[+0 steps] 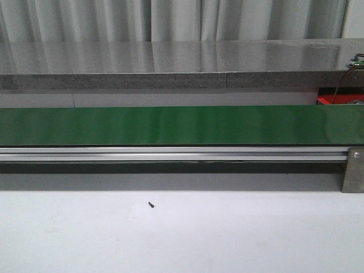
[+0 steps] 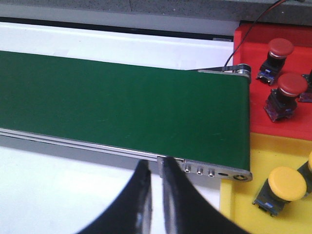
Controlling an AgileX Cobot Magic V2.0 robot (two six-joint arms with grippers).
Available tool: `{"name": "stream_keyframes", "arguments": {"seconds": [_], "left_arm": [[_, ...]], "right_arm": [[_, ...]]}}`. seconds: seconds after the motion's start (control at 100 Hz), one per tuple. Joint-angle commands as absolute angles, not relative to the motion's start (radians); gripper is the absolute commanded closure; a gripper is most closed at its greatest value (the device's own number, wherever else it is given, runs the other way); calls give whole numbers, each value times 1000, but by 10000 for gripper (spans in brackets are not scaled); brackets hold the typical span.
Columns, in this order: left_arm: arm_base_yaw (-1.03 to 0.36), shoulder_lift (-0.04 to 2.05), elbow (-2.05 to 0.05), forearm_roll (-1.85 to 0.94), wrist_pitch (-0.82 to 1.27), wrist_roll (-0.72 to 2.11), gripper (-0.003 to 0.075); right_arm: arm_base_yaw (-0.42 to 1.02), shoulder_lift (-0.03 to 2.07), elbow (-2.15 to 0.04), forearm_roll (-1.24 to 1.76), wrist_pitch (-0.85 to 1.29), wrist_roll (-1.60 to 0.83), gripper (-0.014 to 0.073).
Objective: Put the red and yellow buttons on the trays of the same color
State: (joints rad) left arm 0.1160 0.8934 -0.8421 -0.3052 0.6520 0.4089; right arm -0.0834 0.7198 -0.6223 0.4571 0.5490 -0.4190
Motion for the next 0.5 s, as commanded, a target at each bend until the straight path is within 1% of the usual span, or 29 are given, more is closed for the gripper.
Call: {"name": "stream_keyframes", "arguments": {"seconds": [0.0, 0.49], "left_arm": [[110, 886, -869, -328, 586, 409, 740], [110, 886, -869, -282, 586, 398, 738]], "right_arm": [[-83, 714, -645, 465, 512, -417, 664], [-83, 714, -645, 465, 511, -417, 662]]}}
